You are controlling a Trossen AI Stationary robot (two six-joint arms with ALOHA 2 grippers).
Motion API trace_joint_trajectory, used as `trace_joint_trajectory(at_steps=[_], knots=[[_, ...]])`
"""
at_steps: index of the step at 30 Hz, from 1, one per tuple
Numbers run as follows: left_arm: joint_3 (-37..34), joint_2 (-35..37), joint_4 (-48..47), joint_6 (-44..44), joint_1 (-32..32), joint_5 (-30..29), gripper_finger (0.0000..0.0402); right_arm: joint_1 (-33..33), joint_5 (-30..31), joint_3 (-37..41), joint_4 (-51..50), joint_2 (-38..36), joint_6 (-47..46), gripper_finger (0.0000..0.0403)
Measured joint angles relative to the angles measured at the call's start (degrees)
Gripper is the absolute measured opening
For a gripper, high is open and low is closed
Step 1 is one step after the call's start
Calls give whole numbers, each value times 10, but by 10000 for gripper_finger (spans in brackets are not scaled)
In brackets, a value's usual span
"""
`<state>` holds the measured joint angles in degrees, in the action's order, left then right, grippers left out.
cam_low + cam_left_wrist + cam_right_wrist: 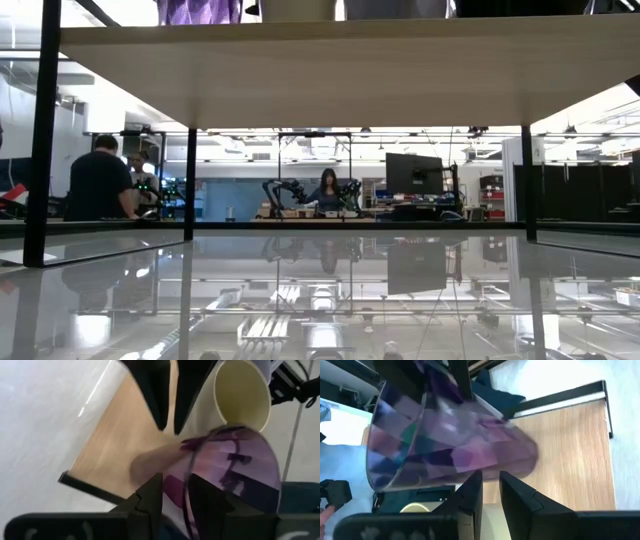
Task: Stack small to large cups/mugs on shelf
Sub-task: Put the purple cup on the shelf, then return to Home Position
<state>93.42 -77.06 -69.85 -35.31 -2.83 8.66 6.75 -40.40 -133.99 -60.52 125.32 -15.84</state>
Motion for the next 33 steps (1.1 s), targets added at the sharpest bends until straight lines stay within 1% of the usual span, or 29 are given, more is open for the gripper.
trace_joint_trajectory(at_steps=[4,11,21,25,29,33], knots=[[-1,0,-7,1,-2,2,77,4,2,0,-18,0,4,59],[3,0,-22,1,-3,2,77,12,50,0,-39,0,21,59],[9,22,-18,-2,-3,2,77,32,51,-4,-40,0,29,59],[14,46,20,3,-3,0,77,38,51,-4,-36,-5,47,59],[39,79,53,35,-3,-3,77,54,52,-4,-30,-23,73,59],[66,114,64,81,-3,-20,77,69,55,-5,-6,-57,83,59]])
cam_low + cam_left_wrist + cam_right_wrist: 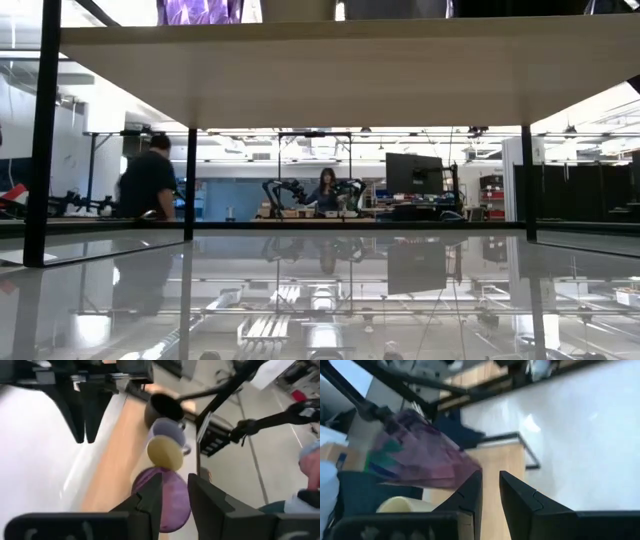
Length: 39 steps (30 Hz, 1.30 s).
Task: Stack small to large cups/mugs on shelf
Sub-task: Return to Home Position
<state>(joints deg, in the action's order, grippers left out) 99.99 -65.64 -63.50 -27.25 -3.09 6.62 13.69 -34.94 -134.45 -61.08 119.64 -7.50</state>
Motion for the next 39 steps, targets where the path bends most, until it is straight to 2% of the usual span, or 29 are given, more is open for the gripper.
trace_joint_trajectory(at_steps=[6,11,14,19,21,23,26,28,31,33,39], knots=[[3,57,0,32,0,-12,77,25,45,0,4,-77,-18,59],[0,85,12,29,0,-8,77,41,52,0,-1,-148,-63,59],[-8,93,42,74,0,4,77,40,50,0,-12,-196,-48,59],[-67,133,138,92,0,4,77,-20,68,2,-58,-273,-26,59],[-114,162,196,97,-1,8,77,-71,122,13,-59,-298,-31,59],[-174,192,223,98,-1,33,77,-134,210,34,-58,-318,-35,59],[-285,239,319,62,-1,37,77,-226,342,92,-31,-340,-59,59],[-363,275,409,58,-1,36,77,-273,375,150,26,-357,-64,59],[-462,338,529,76,-1,38,77,-310,355,258,174,-394,-46,59],[-511,385,569,100,-1,39,77,-310,326,330,241,-428,-34,59],[-582,528,566,208,-1,12,77,-248,321,518,295,-586,-31,59]])
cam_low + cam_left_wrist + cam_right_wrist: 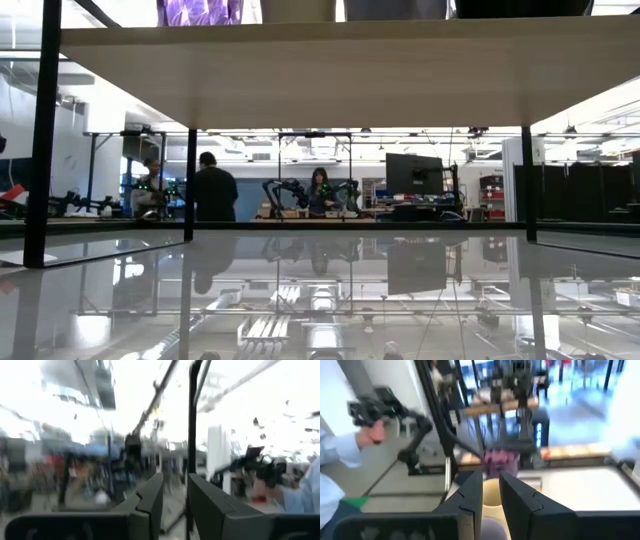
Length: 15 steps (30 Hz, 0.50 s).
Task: Stack small to large cups/mugs on shelf
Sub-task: Return to Home Position
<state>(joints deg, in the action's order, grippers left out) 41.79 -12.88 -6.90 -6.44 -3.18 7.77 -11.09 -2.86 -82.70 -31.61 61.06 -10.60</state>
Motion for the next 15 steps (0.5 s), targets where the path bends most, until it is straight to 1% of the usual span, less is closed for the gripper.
trace_joint_trajectory(at_steps=[2,5,6,8,9,10,12,15], knots=[[-12,46,-10,10,0,-7,77,22,-27,58,48,-56,19,59],[-37,98,-43,10,0,-8,77,51,-90,150,139,-135,40,59],[-48,113,-43,9,0,-10,77,58,-97,181,167,-159,40,59],[-62,111,-42,6,0,-26,77,68,-102,237,203,-202,35,59],[-66,111,-73,3,0,-36,77,72,-102,264,211,-222,30,59],[-67,110,-83,-2,0,-39,77,76,-103,289,220,-238,23,59],[-74,93,-66,-7,0,-59,77,81,-102,334,247,-271,9,59],[-102,89,-93,-22,0,-76,77,85,-85,395,269,-321,-13,59]])
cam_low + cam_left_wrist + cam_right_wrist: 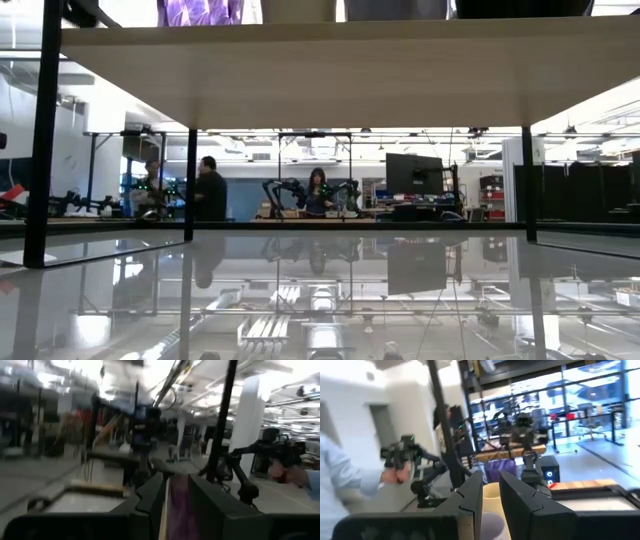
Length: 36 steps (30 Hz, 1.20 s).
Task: Stack small to large cups/mugs on shelf
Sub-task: Return to Home Position
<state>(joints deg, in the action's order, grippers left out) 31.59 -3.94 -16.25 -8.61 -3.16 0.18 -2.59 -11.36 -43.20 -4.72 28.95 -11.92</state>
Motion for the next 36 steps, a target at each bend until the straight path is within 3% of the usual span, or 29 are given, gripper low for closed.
trace_joint_trajectory(at_steps=[5,13,20,29,36], knots=[[-45,22,-49,-96,0,-84,77,0,52,90,5,-81,-45,59],[-122,23,-59,-174,0,-101,77,0,67,203,16,-184,-66,59],[-195,23,-1,-241,0,-102,77,0,70,312,116,-284,-70,59],[-266,24,37,-329,1,-121,77,3,85,362,145,-282,-95,59],[-263,-7,21,-335,2,-127,77,4,109,402,141,-289,-112,59]])
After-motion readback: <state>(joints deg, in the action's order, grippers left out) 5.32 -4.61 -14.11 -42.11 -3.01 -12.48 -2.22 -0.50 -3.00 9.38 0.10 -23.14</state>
